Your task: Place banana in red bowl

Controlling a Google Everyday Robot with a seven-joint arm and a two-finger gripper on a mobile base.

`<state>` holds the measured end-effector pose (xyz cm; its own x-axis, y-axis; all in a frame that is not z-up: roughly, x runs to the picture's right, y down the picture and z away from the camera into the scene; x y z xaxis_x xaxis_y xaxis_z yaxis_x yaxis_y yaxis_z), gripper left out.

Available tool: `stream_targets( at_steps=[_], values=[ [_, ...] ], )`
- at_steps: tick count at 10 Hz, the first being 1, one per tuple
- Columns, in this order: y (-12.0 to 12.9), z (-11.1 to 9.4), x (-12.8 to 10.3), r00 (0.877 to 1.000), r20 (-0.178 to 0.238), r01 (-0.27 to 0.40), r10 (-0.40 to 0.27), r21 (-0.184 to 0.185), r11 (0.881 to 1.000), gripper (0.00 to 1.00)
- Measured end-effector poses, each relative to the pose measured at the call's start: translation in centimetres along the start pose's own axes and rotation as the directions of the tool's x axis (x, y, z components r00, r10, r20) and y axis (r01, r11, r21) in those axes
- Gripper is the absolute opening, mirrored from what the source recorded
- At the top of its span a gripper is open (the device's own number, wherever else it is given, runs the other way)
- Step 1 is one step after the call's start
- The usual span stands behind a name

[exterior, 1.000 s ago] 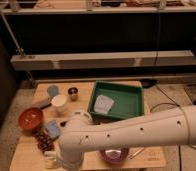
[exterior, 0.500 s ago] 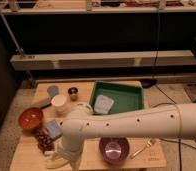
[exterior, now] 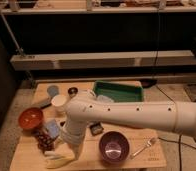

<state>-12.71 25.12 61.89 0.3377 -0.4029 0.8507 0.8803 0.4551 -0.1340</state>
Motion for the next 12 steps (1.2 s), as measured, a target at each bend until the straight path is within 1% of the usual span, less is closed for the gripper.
stream_targets(
  at_steps=[2,5,9,10,12],
  values=[
    [0.0,0.1,1.0,1.000,0.019,0.008,-0.008,0.009,1.000,0.65],
    [-0.4,0.0,1.1,0.999,0.033,0.022,-0.022,0.016,1.000,0.65],
    [-0.3,-0.3,1.3,0.999,0.049,0.017,-0.018,0.031,0.999,0.65],
    [-0.4,-0.2,1.3,0.999,0.050,0.019,-0.021,0.029,0.999,0.65],
    [-0.9,0.8,0.9,0.999,0.042,0.022,-0.022,0.003,1.000,0.65]
  ],
)
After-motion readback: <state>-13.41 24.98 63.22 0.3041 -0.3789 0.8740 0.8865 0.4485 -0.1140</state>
